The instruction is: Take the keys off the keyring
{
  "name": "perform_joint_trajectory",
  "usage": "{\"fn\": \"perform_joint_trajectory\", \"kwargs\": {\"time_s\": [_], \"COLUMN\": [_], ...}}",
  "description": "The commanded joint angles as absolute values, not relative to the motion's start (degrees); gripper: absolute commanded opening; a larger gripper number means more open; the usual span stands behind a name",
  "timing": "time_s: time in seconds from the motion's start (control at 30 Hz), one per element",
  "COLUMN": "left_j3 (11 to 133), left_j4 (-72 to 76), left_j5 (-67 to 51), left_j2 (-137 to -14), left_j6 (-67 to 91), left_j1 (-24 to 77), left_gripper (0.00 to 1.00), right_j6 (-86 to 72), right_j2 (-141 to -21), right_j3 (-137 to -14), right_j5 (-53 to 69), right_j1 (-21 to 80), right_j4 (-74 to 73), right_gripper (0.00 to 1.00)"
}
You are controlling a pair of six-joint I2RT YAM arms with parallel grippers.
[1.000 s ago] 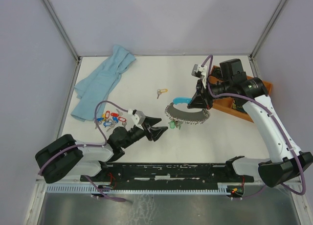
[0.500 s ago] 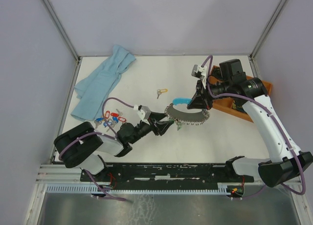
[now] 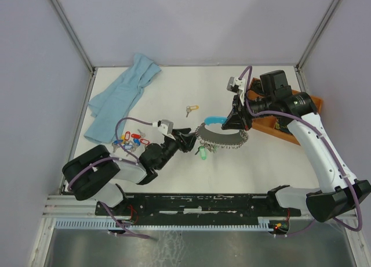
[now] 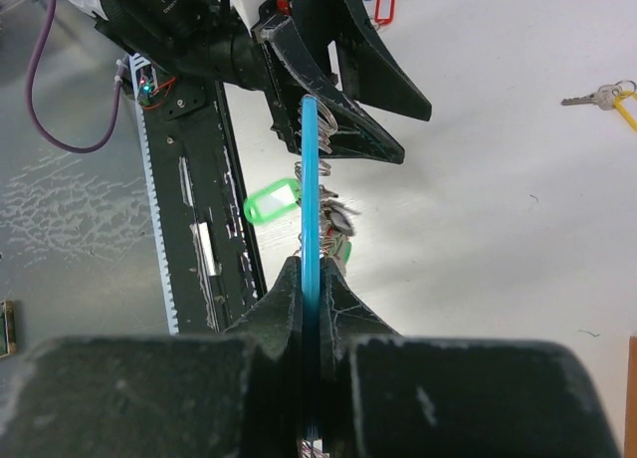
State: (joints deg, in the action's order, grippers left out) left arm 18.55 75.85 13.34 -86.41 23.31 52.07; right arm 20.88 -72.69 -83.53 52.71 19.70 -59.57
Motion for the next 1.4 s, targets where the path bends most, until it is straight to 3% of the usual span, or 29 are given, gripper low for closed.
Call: {"fn": "perform_joint_trajectory", "kwargs": {"time_s": [0.0,0.27,0.57,0.93,1.1,1.37], "left_j3": [15.2,8.7,6.6,6.9,6.9,10.9], "left_j4": [77.1,75.1,71.6,80.8,89.0,89.7], "left_j5": [14.6,8.2,-5.3,-9.9,-9.6,-5.9], "left_j2": [-82.5,-74.3,-65.7,-71.5,-77.3,-83.3], "left_j6": [23.6,19.6,13.3,11.3,9.0,6.1], "left_j1": [51.6,51.1,51.0,51.1,52.1,53.6], "left_gripper": [0.58,0.64,0.83,0.83,0.83,0.83], "right_j6": [21.4,21.7,22.1,22.6,22.8,23.0], "right_j2": [-71.3,-71.4,-71.6,-71.5,-71.6,-71.7], "right_j3": [-84.0,-83.8,-83.8,-83.7,-83.6,-83.5], "right_j5": [54.9,55.0,55.3,56.1,56.3,56.8], "right_j1": [19.5,19.5,19.5,19.5,19.5,19.6], "right_j4": [-57.4,-57.5,-57.7,-58.0,-58.0,-58.1], "right_gripper": [0.01,0.01,0.01,0.01,0.01,0.01]}}
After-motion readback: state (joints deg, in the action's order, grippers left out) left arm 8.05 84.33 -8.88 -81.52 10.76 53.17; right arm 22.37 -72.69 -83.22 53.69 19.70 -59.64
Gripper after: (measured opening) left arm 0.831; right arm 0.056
